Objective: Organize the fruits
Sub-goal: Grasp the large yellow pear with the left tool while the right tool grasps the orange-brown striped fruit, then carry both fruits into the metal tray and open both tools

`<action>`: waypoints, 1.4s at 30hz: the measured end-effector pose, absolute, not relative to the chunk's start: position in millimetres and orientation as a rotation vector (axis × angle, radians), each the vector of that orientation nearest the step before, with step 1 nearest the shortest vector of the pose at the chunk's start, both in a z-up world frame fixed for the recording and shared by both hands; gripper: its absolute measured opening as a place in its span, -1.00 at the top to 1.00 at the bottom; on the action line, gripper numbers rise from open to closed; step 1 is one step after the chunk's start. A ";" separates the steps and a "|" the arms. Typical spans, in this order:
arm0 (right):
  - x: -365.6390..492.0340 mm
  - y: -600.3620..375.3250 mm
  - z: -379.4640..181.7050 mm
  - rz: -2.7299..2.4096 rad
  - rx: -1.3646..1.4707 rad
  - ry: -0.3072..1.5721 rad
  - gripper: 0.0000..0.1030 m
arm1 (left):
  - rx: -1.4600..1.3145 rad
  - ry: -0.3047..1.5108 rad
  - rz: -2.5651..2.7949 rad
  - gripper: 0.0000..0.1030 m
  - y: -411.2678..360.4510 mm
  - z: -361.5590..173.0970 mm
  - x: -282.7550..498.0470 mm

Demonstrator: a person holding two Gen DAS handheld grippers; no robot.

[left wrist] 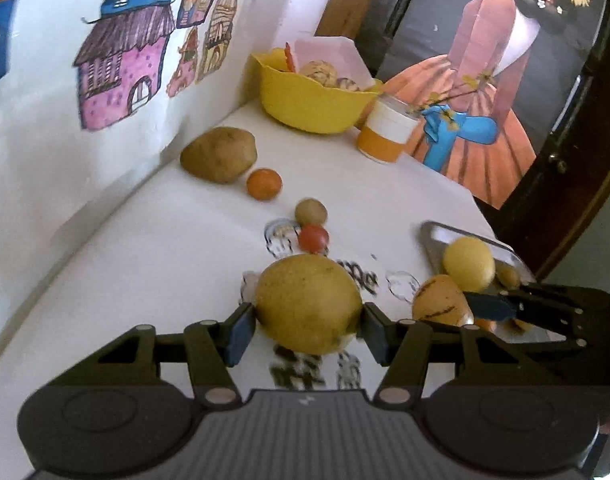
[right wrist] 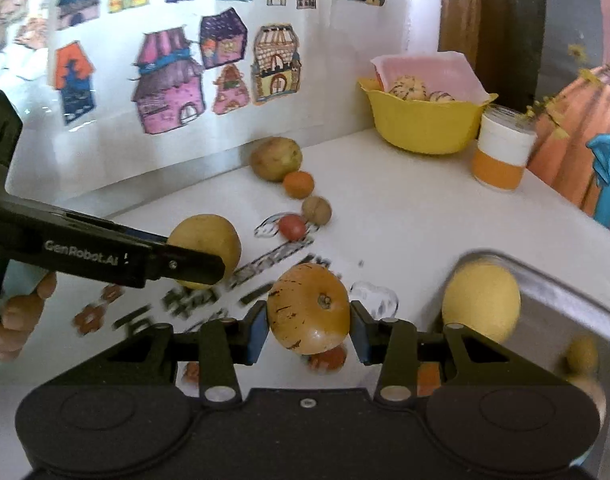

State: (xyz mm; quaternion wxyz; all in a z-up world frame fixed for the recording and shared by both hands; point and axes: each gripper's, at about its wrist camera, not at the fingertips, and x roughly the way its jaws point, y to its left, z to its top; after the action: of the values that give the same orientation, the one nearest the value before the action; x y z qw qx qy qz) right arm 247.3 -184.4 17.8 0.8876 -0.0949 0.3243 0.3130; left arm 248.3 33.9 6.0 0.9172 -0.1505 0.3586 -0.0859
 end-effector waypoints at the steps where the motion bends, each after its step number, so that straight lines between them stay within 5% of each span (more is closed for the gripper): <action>1: 238.8 -188.3 18.7 0.651 -0.188 0.679 0.13 | -0.311 0.740 -0.182 -0.19 32.2 6.7 241.6; 18: 187.4 -211.5 19.0 0.621 -0.205 0.643 0.13 | -0.226 0.741 -0.194 -0.35 2.0 2.6 220.6; 42: 183.3 -299.8 8.4 0.357 -0.100 0.586 0.13 | -0.199 0.697 -0.339 -0.32 -83.8 19.7 217.5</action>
State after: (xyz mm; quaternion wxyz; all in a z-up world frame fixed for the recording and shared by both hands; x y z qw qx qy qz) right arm 183.3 -299.8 8.4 0.9404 -0.0491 0.2873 0.1749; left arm 217.5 -83.8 19.7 0.9210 -0.0969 0.3393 -0.1648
